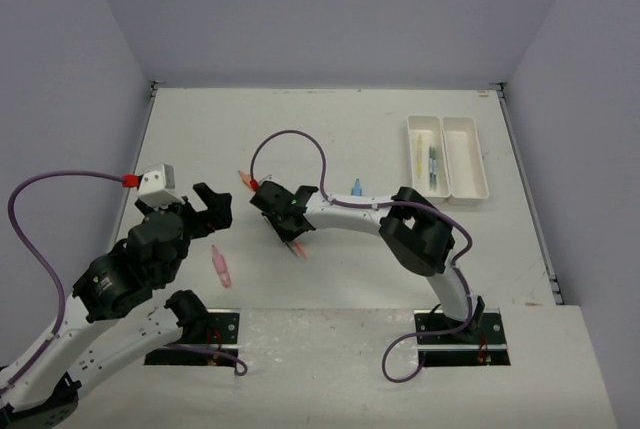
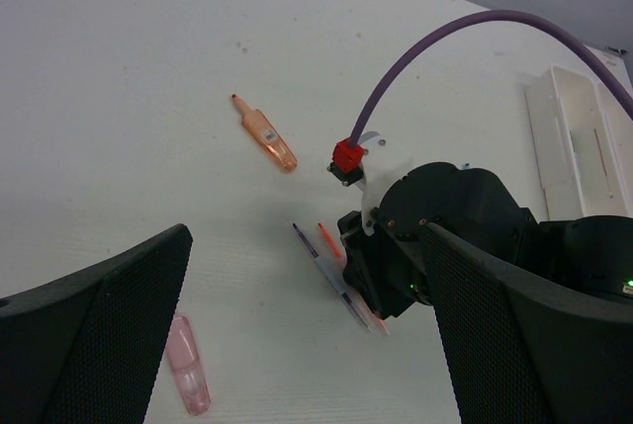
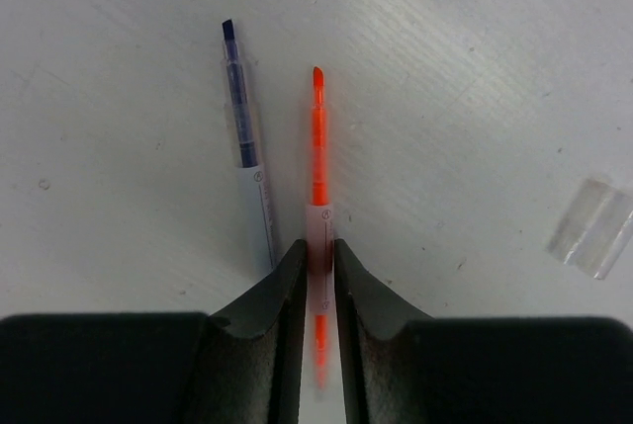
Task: Sort the stationery into containers
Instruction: Pick up the pen from the center of the board, then close the pen cap on the pen.
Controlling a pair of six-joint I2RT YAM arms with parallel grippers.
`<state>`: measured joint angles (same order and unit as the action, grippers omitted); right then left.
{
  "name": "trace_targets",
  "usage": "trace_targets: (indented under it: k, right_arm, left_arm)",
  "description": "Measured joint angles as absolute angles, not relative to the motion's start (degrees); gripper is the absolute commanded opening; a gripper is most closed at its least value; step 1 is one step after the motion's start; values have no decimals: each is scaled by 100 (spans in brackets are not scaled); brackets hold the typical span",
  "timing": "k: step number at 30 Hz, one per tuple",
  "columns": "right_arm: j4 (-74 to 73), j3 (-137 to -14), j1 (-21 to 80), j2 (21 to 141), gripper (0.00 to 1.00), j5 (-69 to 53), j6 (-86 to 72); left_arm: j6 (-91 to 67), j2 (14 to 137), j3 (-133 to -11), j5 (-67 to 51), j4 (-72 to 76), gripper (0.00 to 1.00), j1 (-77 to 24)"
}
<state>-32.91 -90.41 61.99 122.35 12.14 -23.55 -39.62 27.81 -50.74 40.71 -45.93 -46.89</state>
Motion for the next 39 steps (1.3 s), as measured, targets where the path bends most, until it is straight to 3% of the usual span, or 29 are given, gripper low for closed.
trace_targets:
  k: [3, 7, 12, 15, 20, 23, 26, 31, 33, 39]
  right_arm:
    - [-3297, -9043, 6170, 12241, 16, 1330, -2357]
    - [-3292, -9025, 6122, 12236, 0, 1438, -2352]
    - [-3210, -8655, 6021, 11956, 0, 1445, -2330]
    - [-3309, -8103, 5933, 11281, 0, 1461, -2324]
    - [-3240, -7158, 5243, 9073, 0, 1529, -2311]
    - [-3121, -6659, 4172, 7591, 0, 1618, -2311]
    - [-3081, -6371, 3204, 6672, 0, 1777, -2287]
    - [-3038, -5938, 2849, 6263, 0, 1799, -2260]
    - [-3035, -5760, 2849, 6299, 0, 1717, -2244]
    - [-2981, -5507, 2849, 6366, 0, 1461, -2234]
  left_arm:
    - [-3962, 2785, -5074, 4071, -4593, 100, -4689]
    - [-3962, 2828, -5074, 4072, -4593, 100, -4689]
    - [-4018, 3074, -5074, 4082, -4597, 100, -4689]
    - [-4254, 3439, -5078, 4075, -4624, 100, -4689]
    - [-4777, 4460, -5074, 3869, -4380, 99, -4689]
    - [-4957, 5353, -5104, 3594, -3964, 82, -4689]
    - [-5134, 6824, -5443, 3270, -3594, 53, -4689]
    - [-5358, 9304, -6425, 2795, -3106, 47, -4690]
    - [-5449, 9755, -6587, 2669, -3094, 42, -4693]
    - [-5631, 10276, -6882, 2549, -3097, 43, -4747]
